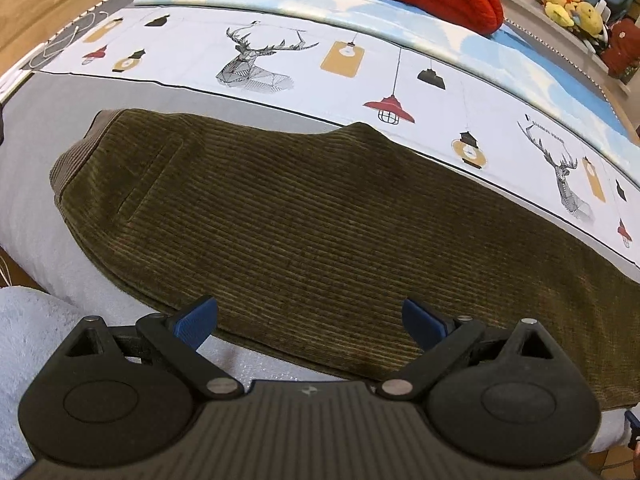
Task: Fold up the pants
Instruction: 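Grasp the pant cuff with the right gripper and lift it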
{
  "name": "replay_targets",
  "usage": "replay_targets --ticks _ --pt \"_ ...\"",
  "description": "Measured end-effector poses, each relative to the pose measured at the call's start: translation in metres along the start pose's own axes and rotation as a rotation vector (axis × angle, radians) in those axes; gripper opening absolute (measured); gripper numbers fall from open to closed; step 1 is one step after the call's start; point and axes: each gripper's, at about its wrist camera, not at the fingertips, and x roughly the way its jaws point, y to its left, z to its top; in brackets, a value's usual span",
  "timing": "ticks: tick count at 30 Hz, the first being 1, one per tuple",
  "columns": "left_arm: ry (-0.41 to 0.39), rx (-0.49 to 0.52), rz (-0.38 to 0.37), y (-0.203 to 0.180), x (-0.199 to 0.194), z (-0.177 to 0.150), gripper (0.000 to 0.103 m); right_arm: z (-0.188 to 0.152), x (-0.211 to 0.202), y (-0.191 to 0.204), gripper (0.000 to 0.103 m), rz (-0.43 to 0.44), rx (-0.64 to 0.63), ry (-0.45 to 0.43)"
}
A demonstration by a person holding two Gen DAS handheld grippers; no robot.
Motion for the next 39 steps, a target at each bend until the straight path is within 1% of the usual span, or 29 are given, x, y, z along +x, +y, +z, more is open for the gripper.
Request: replay_targets --ticks 4,8,10,12,15,18,20,23,24,26,27,28,29,30,31,33,37,39 --pt "0.017 0.006 0.0 -0.008 0.004 0.0 0.1 0.007 0.001 -0.008 0.08 0.038 0.085 0.0" --pt "0.033 0.034 0.005 -0.021 0.007 -0.001 0.1 0.011 0.003 -0.016 0.08 0.083 0.153 -0.042" --pt "0.033 0.047 0.013 -0.027 0.007 -0.001 0.1 0.011 0.005 -0.014 0.081 0.083 0.125 -0.041" --pt "0.034 0.042 0.008 -0.031 0.007 0.001 0.1 0.007 0.004 -0.01 0.08 0.079 0.069 -0.034" --pt "0.035 0.024 -0.007 -0.039 0.008 0.001 0.1 -0.009 0.008 -0.006 0.08 0.105 0.036 0.041" --pt "0.052 0.04 -0.008 -0.048 0.01 0.0 0.1 -0.014 0.012 0.006 0.082 0.099 -0.06 0.044" --pt "0.058 0.048 -0.011 -0.052 0.009 -0.002 0.1 -0.007 0.015 0.002 0.083 0.128 -0.004 0.04" --pt "0.049 0.047 -0.009 -0.052 0.004 -0.002 0.1 0.0 0.016 -0.012 0.082 0.156 0.15 0.028" --pt "0.044 0.044 -0.006 -0.051 0.003 -0.001 0.1 0.001 0.016 -0.014 0.082 0.159 0.175 0.025" --pt "0.038 0.03 0.007 -0.048 0.002 0.0 0.1 -0.002 0.015 -0.011 0.083 0.15 0.154 0.014" --pt "0.038 0.021 0.012 -0.047 0.002 0.0 0.1 -0.003 0.016 -0.005 0.083 0.138 0.118 0.01" --pt "0.043 0.009 0.016 -0.044 0.002 0.0 0.1 -0.004 0.016 0.001 0.073 0.115 0.066 0.01" --pt "0.05 -0.002 0.017 -0.042 0.003 0.0 0.1 -0.005 0.017 0.005 0.038 0.092 0.022 0.01" --pt "0.055 -0.014 0.015 -0.038 0.003 -0.001 0.1 -0.006 0.02 0.007 0.016 0.061 -0.005 0.025" --pt "0.059 -0.024 0.013 -0.035 0.003 -0.002 0.1 -0.006 0.022 0.007 0.015 0.036 -0.001 0.025" --pt "0.061 -0.041 0.015 -0.029 0.002 -0.003 0.1 -0.007 0.021 0.008 0.015 0.024 0.009 0.015" --pt "0.065 -0.077 0.03 -0.014 -0.001 -0.002 0.1 -0.012 0.022 0.026 0.014 -0.05 -0.068 -0.014" --pt "0.066 -0.098 0.042 -0.004 -0.004 0.0 0.1 -0.018 0.022 0.047 0.014 -0.123 -0.176 -0.041"
